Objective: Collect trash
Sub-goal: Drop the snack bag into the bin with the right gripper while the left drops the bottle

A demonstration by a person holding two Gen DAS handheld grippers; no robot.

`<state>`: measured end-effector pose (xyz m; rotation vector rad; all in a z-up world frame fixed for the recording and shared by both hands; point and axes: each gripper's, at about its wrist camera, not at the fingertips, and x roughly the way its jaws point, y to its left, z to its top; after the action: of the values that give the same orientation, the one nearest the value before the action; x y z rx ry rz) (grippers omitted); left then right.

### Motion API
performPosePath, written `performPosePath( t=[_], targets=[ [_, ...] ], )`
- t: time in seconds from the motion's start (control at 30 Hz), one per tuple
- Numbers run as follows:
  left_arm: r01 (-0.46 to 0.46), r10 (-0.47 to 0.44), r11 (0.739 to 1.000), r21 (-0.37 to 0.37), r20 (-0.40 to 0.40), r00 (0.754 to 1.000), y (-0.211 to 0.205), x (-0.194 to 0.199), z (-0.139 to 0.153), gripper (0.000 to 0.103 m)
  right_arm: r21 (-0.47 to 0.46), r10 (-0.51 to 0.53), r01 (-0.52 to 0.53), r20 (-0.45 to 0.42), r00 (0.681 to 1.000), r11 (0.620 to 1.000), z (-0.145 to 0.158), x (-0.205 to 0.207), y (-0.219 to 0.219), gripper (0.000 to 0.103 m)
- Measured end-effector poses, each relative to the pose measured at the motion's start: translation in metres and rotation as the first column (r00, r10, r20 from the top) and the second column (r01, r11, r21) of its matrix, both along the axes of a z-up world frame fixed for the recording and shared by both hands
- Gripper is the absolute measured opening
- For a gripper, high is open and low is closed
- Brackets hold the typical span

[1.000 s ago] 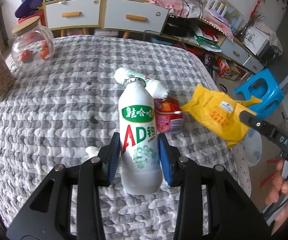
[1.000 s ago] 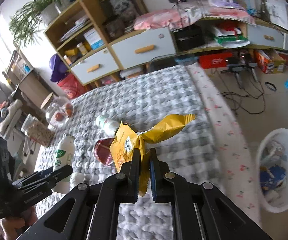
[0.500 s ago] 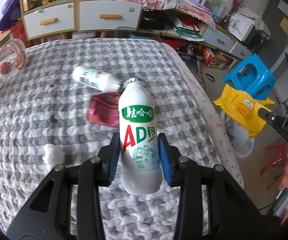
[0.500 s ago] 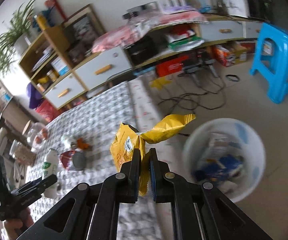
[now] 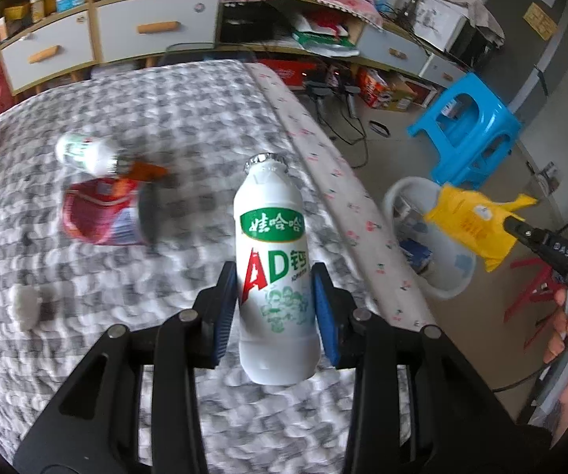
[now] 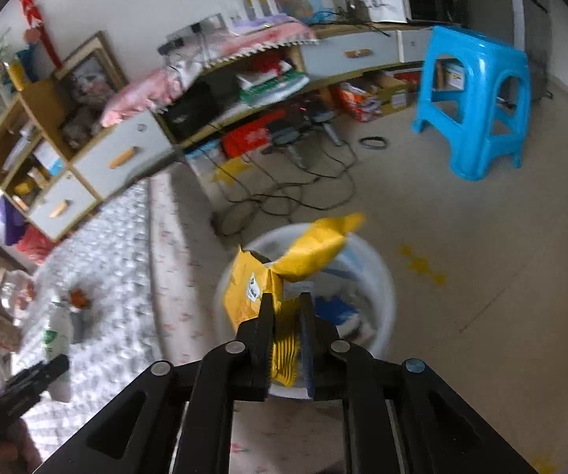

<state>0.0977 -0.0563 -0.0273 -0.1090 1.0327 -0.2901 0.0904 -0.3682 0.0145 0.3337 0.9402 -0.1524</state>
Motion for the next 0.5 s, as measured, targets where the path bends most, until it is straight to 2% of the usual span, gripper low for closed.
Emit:
performPosePath(
  t=[0.07, 0.1, 0.17, 0.2, 0.23, 0.5],
  targets=[
    [0.018, -0.018, 1.000, 0.003, 0.001, 1.000, -0.011, 0.000, 0.000, 0.039, -0.022, -0.005, 0.004, -0.027, 1.000, 1.000, -0.005, 0.000, -0.005, 0.017],
    [0.032, -0.032, 0.999, 0.005, 0.003, 0.999, -0.019, -0.001, 0.000, 0.039, -0.032, -0.006, 0.005, -0.034, 0.999, 0.999, -0.006, 0.000, -0.008, 0.022],
    [0.054, -0.054, 0.998, 0.015, 0.007, 0.998, -0.031, -0.001, 0.000, 0.039, -0.042, -0.007, 0.006, -0.032, 0.999, 0.999, -0.006, -0.004, -0.013, 0.038],
    [0.071, -0.071, 0.997, 0.022, 0.011, 0.997, -0.039, -0.001, 0.000, 0.039, -0.045, -0.010, 0.009, -0.025, 1.000, 0.999, -0.005, -0.006, -0.016, 0.054],
    [0.080, -0.080, 0.996, 0.026, 0.012, 0.997, -0.045, 0.000, -0.001, 0.039, -0.045, -0.015, 0.014, -0.016, 1.000, 0.999, -0.003, -0.009, -0.017, 0.061],
    [0.191, -0.191, 0.981, 0.038, -0.007, 0.982, -0.104, 0.010, -0.010, 0.039, -0.018, -0.061, 0.061, 0.005, 0.998, 0.998, 0.004, -0.026, -0.044, 0.061]
  ],
)
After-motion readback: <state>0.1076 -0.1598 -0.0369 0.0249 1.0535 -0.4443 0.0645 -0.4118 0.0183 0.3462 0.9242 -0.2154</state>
